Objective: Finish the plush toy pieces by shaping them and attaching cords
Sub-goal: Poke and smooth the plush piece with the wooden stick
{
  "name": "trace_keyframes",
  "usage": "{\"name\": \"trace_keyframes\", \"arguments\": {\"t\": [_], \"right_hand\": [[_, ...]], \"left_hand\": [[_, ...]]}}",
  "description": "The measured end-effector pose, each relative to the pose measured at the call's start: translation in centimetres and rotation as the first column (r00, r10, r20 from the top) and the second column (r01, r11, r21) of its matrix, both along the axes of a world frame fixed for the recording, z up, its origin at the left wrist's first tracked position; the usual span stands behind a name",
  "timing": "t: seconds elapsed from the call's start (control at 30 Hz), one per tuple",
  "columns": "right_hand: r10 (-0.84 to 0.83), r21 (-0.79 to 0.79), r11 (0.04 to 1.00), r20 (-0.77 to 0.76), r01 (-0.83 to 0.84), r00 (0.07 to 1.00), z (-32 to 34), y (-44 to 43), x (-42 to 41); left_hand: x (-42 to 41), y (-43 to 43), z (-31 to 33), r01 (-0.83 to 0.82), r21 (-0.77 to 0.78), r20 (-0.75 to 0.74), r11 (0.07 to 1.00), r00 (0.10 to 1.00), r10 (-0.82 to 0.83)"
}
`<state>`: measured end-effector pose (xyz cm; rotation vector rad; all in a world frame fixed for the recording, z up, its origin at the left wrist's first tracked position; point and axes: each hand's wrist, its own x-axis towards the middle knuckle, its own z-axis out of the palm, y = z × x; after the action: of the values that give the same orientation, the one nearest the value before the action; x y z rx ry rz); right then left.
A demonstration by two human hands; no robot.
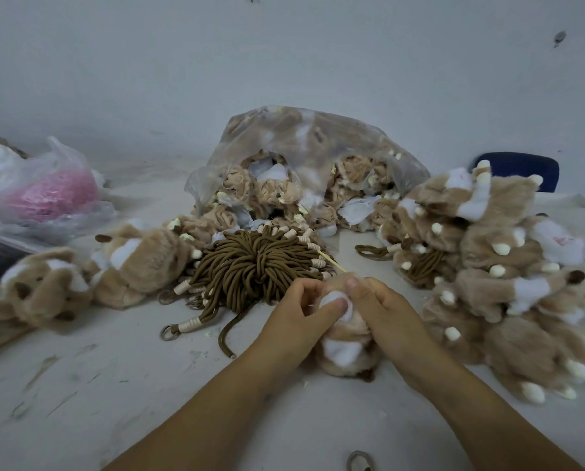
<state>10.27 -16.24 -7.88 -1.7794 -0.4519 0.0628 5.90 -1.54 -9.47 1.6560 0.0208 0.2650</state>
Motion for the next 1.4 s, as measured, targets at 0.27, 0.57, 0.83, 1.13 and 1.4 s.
{"name": "trace_keyframes", "arguments": {"t": [0.27, 0.57, 0.83, 1.13, 1.4], "right_hand": [[0.112, -0.120, 0.989, 0.211, -0.088, 0.971, 0.7, 0.4, -1.0], [0.067, -0.303, 0.951, 0.404, 0.064, 0.912, 0.8, 1.7, -1.8], [-0.090, -0.133, 0.898, 0.878, 0.420, 0.470, 1.9, 1.5, -2.4], [0.167, -0.578, 0.778, 0.569, 0.247, 0.805, 0.5, 0.3, -1.0], [0.105, -0.155, 0.984, 0.113, -0.087, 0.988, 0.1, 1.3, -0.9]], "left_hand": [[0.2, -0.1, 0.2, -0.080, 0.063, -0.072, 0.995, 0.994, 0.085], [-0.3, -0.1, 0.3, -0.288, 0.190, 0.090, 0.939, 0.957, 0.275], [-0.4, 0.0, 0.4, -0.385, 0.061, 0.082, 0.921, 0.921, 0.380], [-0.3, 0.1, 0.2, -0.395, 0.007, -0.082, 0.919, 0.915, 0.395], [-0.9, 0.0, 0.5, -0.219, -0.023, -0.113, 0.976, 0.970, 0.215]]}}
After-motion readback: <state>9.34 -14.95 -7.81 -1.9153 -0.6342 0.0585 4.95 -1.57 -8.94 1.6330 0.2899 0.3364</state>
